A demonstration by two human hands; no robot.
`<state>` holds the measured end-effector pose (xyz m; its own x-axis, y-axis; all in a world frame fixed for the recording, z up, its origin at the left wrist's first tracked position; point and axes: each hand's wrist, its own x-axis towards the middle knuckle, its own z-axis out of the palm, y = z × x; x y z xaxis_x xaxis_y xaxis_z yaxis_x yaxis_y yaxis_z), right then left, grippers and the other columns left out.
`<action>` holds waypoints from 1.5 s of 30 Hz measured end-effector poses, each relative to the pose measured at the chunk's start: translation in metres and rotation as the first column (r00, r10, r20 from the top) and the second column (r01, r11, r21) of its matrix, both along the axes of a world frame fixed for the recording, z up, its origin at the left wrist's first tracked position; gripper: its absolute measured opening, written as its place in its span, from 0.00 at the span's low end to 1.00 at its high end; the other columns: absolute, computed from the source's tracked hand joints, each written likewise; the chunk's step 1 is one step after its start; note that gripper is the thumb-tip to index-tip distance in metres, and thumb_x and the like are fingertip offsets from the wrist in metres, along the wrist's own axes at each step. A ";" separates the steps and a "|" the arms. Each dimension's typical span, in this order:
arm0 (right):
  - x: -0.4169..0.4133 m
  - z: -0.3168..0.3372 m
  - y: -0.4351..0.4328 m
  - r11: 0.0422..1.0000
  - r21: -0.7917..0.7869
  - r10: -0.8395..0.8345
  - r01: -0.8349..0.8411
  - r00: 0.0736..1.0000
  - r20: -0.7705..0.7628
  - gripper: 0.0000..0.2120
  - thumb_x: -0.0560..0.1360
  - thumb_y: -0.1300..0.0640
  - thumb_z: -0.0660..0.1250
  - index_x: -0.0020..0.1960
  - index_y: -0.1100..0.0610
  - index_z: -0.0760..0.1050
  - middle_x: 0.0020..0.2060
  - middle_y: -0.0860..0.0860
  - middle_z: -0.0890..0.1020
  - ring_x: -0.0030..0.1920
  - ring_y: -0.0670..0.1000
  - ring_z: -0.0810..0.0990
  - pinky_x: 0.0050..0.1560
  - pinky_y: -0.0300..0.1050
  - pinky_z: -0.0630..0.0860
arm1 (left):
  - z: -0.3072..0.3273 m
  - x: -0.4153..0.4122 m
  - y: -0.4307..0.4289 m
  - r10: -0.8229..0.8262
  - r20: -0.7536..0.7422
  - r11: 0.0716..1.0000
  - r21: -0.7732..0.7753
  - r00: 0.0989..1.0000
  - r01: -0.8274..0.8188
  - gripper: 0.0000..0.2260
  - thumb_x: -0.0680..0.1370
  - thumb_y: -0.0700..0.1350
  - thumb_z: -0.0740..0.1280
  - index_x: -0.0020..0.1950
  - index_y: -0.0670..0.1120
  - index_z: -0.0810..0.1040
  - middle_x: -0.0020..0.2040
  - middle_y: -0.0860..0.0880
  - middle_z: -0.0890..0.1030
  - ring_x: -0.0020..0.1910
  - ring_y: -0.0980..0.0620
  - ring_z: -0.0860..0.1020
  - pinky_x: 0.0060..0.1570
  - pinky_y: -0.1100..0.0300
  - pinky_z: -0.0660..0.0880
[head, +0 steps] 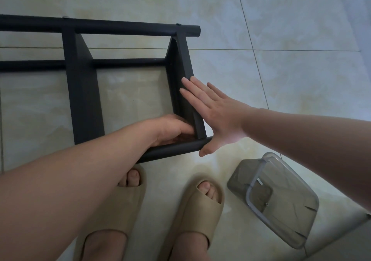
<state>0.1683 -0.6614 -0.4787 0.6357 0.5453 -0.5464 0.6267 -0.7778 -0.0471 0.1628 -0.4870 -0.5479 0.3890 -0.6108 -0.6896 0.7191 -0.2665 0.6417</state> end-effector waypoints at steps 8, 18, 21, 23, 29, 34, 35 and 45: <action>0.001 0.000 0.001 1.000 -0.005 0.001 -0.001 1.000 -0.008 0.70 0.58 0.17 0.60 0.81 0.55 0.29 0.79 0.50 0.28 0.78 0.51 0.27 0.79 0.57 0.38 | 0.005 0.008 -0.001 -0.031 -0.035 1.000 0.000 0.999 0.031 0.09 0.76 0.28 0.65 0.42 0.40 0.80 0.37 0.43 0.83 0.37 0.48 0.83 0.40 0.58 0.80; 0.001 -0.001 0.001 1.000 0.003 -0.001 0.001 1.000 0.003 0.70 0.58 0.18 0.60 0.81 0.55 0.30 0.79 0.50 0.29 0.78 0.51 0.27 0.79 0.57 0.38 | -0.003 0.000 0.001 0.025 -0.026 0.997 -0.075 0.999 -0.026 0.10 0.77 0.28 0.64 0.42 0.40 0.80 0.36 0.44 0.83 0.35 0.50 0.83 0.38 0.60 0.79; 0.000 -0.001 0.001 1.000 0.009 -0.001 0.001 1.000 0.003 0.70 0.58 0.17 0.60 0.81 0.55 0.30 0.79 0.50 0.29 0.78 0.50 0.27 0.79 0.56 0.37 | -0.002 -0.001 0.001 -0.010 -0.004 1.000 -0.019 1.000 0.010 0.09 0.77 0.34 0.67 0.39 0.43 0.81 0.36 0.45 0.83 0.35 0.50 0.83 0.41 0.58 0.78; 0.000 -0.001 0.000 1.000 0.011 -0.001 0.001 1.000 0.006 0.70 0.58 0.17 0.60 0.81 0.55 0.30 0.79 0.50 0.29 0.78 0.51 0.27 0.79 0.56 0.37 | 0.000 0.001 0.001 -0.020 -0.002 1.000 0.010 1.000 0.020 0.08 0.76 0.34 0.69 0.39 0.42 0.82 0.35 0.45 0.84 0.35 0.50 0.83 0.39 0.59 0.78; 0.000 -0.002 -0.001 1.000 0.019 0.000 0.000 1.000 0.000 0.70 0.58 0.17 0.61 0.81 0.54 0.30 0.79 0.50 0.29 0.78 0.51 0.27 0.79 0.57 0.38 | 0.008 0.009 -0.002 -0.047 -0.029 0.998 0.041 0.998 0.049 0.07 0.75 0.30 0.67 0.42 0.40 0.81 0.35 0.44 0.82 0.34 0.49 0.82 0.37 0.60 0.79; 0.000 -0.002 -0.001 1.000 0.022 -0.001 0.001 1.000 -0.002 0.70 0.57 0.17 0.60 0.81 0.54 0.30 0.79 0.50 0.29 0.78 0.51 0.27 0.80 0.58 0.40 | 0.007 0.011 -0.003 -0.041 -0.035 0.998 0.043 0.999 0.042 0.08 0.75 0.29 0.66 0.44 0.40 0.81 0.37 0.43 0.83 0.36 0.48 0.82 0.39 0.58 0.79; 0.000 -0.002 -0.001 1.000 0.022 -0.001 0.001 1.000 -0.002 0.70 0.57 0.17 0.60 0.80 0.54 0.30 0.79 0.50 0.29 0.78 0.51 0.27 0.80 0.58 0.40 | 0.007 0.011 -0.003 -0.038 -0.039 0.999 0.037 0.999 0.039 0.08 0.75 0.29 0.66 0.44 0.40 0.80 0.37 0.43 0.83 0.36 0.48 0.82 0.39 0.58 0.80; 0.000 0.000 0.000 1.000 0.014 -0.001 0.001 1.000 -0.004 0.70 0.58 0.17 0.60 0.81 0.54 0.29 0.79 0.50 0.29 0.79 0.51 0.28 0.80 0.58 0.40 | 0.002 0.004 0.001 -0.014 -0.017 0.999 -0.037 1.000 0.013 0.09 0.76 0.29 0.65 0.42 0.41 0.81 0.37 0.43 0.83 0.37 0.48 0.83 0.40 0.59 0.79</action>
